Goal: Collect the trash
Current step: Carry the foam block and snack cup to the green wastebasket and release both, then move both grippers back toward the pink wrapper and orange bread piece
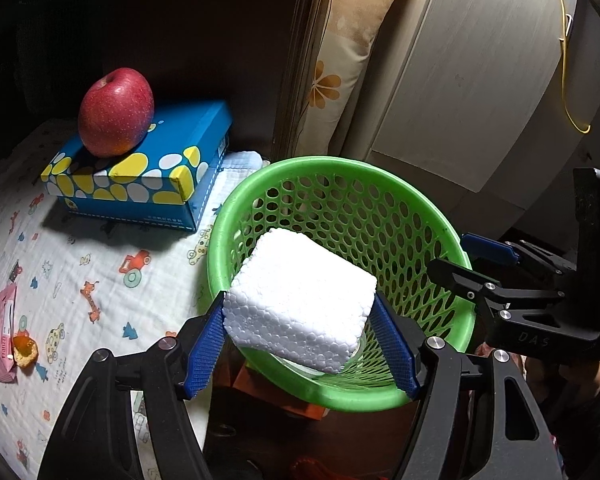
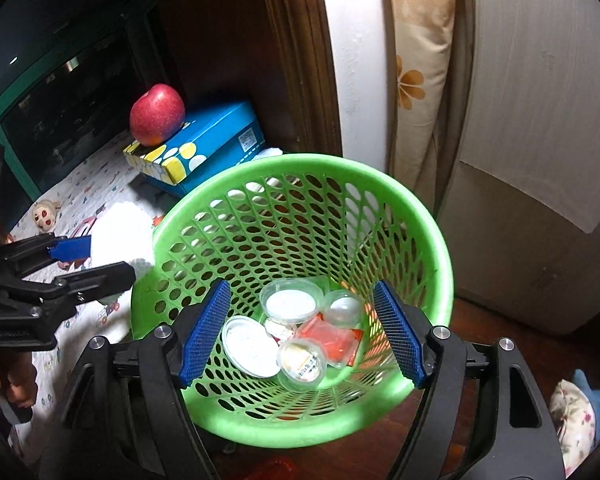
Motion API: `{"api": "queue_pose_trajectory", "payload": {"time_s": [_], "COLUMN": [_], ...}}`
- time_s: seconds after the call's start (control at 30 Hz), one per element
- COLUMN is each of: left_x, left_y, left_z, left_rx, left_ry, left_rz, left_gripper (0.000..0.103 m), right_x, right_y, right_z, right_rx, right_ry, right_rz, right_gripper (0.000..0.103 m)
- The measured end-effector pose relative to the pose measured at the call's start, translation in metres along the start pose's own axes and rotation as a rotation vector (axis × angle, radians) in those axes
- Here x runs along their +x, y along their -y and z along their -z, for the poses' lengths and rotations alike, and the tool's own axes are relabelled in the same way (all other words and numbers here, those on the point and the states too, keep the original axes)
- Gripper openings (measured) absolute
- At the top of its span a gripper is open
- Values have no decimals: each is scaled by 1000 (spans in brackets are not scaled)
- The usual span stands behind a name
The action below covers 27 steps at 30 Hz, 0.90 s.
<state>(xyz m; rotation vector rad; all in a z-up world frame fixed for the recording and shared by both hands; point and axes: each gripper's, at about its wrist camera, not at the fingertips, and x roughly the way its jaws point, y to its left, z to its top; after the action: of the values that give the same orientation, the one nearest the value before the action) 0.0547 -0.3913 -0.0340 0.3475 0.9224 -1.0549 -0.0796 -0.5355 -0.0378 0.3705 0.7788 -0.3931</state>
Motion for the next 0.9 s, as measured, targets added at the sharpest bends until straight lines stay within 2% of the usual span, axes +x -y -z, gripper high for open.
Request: {"api": "queue_pose_trajectory", "payload": {"time_s": [0.2,0.3,0.5,0.7,0.9], "left_x": [10,12,4,-12,-30], "left_y": [7,8,5,-23,-66], "left_z": [0,0,3,13,28], "left_rx": [-4,-6,-12,-58,-128], "left_ry": [-23,-23,-7,12,18], "left_rz": [19,26,20,-36,-112], "left_gripper": [69,79,80,80,80], "right_x": [-5,-7,-8,-5,0], "right_y": [8,9,5,-11,-35], "right_z": [-1,-1,-2,-4,-7], "right_rx": [14,16,11,-15,-48], "right_ry": [13,17,19,18,12], "right_rz": [0,-4,-14,-39,-65], "right_gripper": [75,75,75,76,77]}}
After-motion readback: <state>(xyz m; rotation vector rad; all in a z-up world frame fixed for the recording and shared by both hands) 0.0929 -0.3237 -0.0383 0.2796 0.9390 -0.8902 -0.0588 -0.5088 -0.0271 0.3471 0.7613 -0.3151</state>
